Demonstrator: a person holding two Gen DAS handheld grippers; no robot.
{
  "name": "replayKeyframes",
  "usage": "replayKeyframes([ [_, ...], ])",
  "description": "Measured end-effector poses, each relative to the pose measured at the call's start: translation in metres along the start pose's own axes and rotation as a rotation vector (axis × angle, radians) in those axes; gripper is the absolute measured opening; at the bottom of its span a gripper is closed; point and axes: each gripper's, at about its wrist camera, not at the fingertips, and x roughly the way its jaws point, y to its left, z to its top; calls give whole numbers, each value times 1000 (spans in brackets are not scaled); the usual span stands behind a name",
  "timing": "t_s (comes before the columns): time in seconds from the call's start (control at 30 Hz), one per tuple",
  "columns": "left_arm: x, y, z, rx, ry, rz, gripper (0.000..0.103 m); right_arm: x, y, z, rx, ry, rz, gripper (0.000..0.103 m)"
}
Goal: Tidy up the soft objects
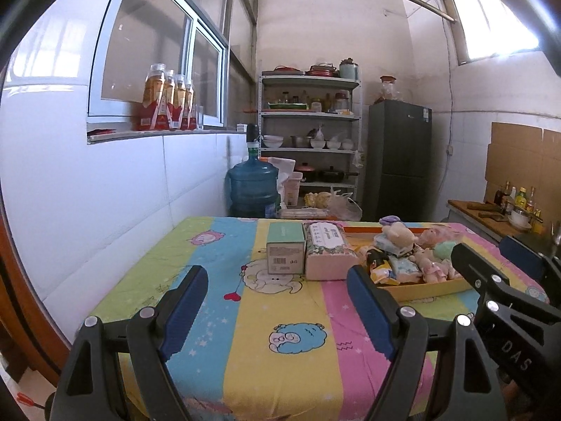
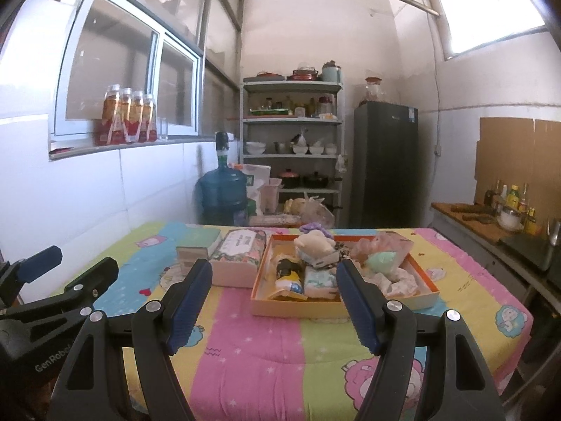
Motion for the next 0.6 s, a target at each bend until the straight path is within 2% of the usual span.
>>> replayKeyframes([
  [0.6,-25,-6,-3,18,-31,-15,82,-32,-2,-3,6,-38,-1,75],
])
